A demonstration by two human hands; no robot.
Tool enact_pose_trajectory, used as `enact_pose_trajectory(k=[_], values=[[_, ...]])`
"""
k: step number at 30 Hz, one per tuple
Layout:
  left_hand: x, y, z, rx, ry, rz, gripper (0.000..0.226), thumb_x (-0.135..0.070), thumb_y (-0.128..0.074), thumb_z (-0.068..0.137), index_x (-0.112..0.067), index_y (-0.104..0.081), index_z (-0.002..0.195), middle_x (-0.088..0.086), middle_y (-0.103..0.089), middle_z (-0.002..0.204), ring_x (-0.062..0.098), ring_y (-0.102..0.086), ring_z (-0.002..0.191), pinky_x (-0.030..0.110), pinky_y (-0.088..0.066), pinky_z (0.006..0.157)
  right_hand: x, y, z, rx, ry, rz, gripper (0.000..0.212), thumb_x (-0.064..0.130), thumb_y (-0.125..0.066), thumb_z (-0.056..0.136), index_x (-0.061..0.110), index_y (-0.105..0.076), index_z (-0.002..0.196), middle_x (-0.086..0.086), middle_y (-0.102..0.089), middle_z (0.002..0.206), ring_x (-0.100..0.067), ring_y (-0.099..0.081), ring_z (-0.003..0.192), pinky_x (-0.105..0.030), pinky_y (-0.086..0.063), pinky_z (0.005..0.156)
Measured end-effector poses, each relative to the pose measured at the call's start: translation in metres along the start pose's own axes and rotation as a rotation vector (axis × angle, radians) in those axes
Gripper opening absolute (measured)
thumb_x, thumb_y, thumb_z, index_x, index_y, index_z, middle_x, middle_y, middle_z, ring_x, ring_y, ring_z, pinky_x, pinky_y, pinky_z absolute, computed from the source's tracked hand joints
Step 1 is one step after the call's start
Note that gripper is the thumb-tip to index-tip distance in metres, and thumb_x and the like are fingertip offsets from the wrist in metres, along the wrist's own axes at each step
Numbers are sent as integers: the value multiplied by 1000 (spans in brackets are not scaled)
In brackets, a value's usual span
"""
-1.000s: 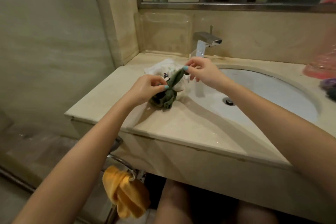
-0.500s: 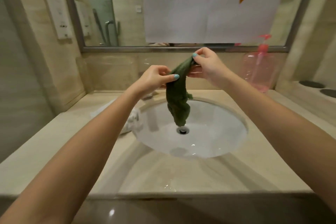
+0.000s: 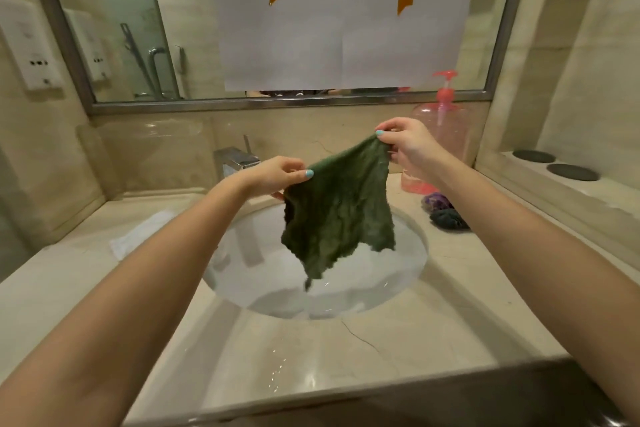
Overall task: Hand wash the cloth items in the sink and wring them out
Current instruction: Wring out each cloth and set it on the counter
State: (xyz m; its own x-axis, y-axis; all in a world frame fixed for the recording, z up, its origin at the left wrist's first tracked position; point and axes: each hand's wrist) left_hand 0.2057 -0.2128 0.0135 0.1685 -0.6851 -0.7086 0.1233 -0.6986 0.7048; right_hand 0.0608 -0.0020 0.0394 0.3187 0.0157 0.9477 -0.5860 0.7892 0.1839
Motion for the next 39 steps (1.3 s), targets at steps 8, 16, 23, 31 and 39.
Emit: enact_pose_trajectory(k=[8, 16, 23, 31, 39], values=[[4, 20, 0, -26, 51, 214, 24, -36, -40, 103, -21, -57, 110, -2, -59, 99, 18, -58, 100, 33, -47, 86, -20, -9, 8, -53, 46, -398, 16, 14, -49, 100, 10, -58, 113, -9, -59, 109, -25, -60, 105, -34, -55, 88], [5, 25, 4, -161, -60, 158, 22, -37, -41, 103, -24, -58, 102, -4, -58, 91, 12, -57, 89, 31, -47, 88, -21, -22, 12, 1, -17, -320, 19, 12, -35, 104, 13, -51, 113, -10, -51, 115, -18, -53, 94, -33, -52, 82], [28, 9, 0, 76, 61, 329, 34, -39, -65, 89, -18, -66, 116, -1, -65, 101, 21, -62, 102, 27, -51, 87, -35, -34, -13, 579, -153, -813, 48, 52, -63, 86, 18, -62, 119, 1, -65, 109, -15, -62, 100, -23, -50, 82], [46, -20, -18, 186, 136, 113, 32, -42, -46, 100, -24, -56, 124, -4, -59, 112, 15, -57, 106, 32, -44, 100, -53, -13, -26, 616, -339, -484, 32, 32, -60, 94, 19, -53, 122, -5, -65, 114, -16, -66, 98, -27, -56, 81], [46, -44, -19, 222, 18, 116, 35, -50, -64, 86, -23, -61, 108, -3, -65, 94, 12, -59, 82, 19, -47, 68, -54, -12, -36, 649, -377, -368, 22, 32, -56, 96, 16, -54, 111, -9, -61, 105, -17, -62, 83, -34, -57, 67]])
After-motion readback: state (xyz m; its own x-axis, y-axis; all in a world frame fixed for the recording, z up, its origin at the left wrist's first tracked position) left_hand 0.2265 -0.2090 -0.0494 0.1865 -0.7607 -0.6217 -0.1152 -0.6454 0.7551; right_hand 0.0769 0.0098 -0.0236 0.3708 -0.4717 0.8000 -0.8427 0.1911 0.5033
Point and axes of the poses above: each hand's wrist, its own z-axis towards the middle knuckle, its own y-axis out of the back of the hand, x = y × z
